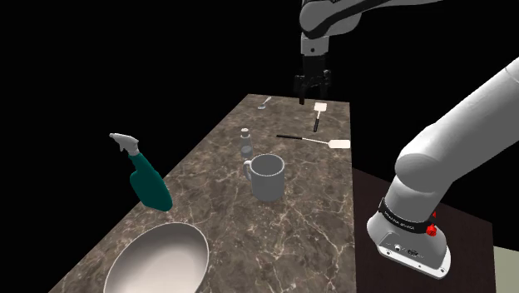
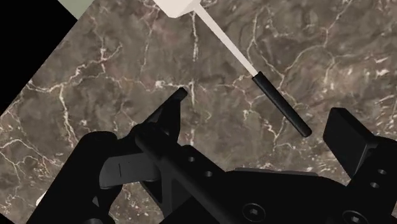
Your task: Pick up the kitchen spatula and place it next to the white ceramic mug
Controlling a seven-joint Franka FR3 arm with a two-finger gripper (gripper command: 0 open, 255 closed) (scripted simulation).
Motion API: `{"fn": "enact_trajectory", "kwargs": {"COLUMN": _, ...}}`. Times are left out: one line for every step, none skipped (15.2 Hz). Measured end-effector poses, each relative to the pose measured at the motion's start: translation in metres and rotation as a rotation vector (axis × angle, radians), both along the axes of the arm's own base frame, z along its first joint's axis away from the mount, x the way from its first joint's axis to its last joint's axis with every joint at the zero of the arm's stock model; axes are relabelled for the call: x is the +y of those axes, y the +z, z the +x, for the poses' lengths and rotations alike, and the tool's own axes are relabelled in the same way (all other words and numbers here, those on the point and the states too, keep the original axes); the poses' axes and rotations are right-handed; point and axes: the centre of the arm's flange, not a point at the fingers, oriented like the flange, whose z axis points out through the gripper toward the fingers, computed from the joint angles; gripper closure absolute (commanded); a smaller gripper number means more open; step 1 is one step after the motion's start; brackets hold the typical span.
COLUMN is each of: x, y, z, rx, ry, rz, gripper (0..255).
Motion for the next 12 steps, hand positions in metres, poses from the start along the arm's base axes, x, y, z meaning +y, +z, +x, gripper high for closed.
{"fn": "enact_trajectory", "kwargs": {"x": -0.008, "y": -0.001, "z": 0.008, "rx": -0.001, "ry": -0.042, "rz": -0.002, "gripper": 0}}
{"fn": "enact_trajectory", "kwargs": {"x": -0.018, "y": -0.01, "z": 0.016, "rx": -0.002, "ry": -0.086, "rz": -0.003, "gripper": 0}}
{"fn": "enact_trajectory", "kwargs": {"x": -0.029, "y": -0.018, "z": 0.022, "rx": -0.004, "ry": -0.128, "rz": -0.005, "gripper": 0}}
{"fn": "enact_trajectory", "kwargs": {"x": -0.04, "y": -0.022, "z": 0.028, "rx": -0.005, "ry": -0.172, "rz": -0.007, "gripper": 0}}
{"fn": "enact_trajectory", "kwargs": {"x": -0.051, "y": -0.03, "z": 0.03, "rx": -0.007, "ry": -0.215, "rz": -0.008, "gripper": 0}}
{"fn": "enact_trajectory", "kwargs": {"x": -0.062, "y": -0.036, "z": 0.033, "rx": -0.009, "ry": -0.258, "rz": -0.01, "gripper": 0}}
{"fn": "enact_trajectory", "kwargs": {"x": -0.073, "y": -0.043, "z": 0.038, "rx": -0.01, "ry": -0.301, "rz": -0.012, "gripper": 0}}
{"fn": "enact_trajectory", "kwargs": {"x": -0.085, "y": -0.05, "z": 0.042, "rx": -0.011, "ry": -0.344, "rz": -0.013, "gripper": 0}}
{"fn": "enact_trajectory", "kwargs": {"x": -0.098, "y": -0.055, "z": 0.043, "rx": -0.013, "ry": -0.387, "rz": -0.015, "gripper": 0}}
{"fn": "enact_trajectory", "kwargs": {"x": -0.107, "y": -0.06, "z": 0.045, "rx": -0.014, "ry": -0.43, "rz": -0.017, "gripper": 0}}
{"fn": "enact_trajectory", "kwargs": {"x": -0.119, "y": -0.065, "z": 0.048, "rx": -0.016, "ry": -0.473, "rz": -0.018, "gripper": 0}}
{"fn": "enact_trajectory", "kwargs": {"x": -0.13, "y": -0.074, "z": 0.049, "rx": -0.017, "ry": -0.516, "rz": -0.02, "gripper": 0}}
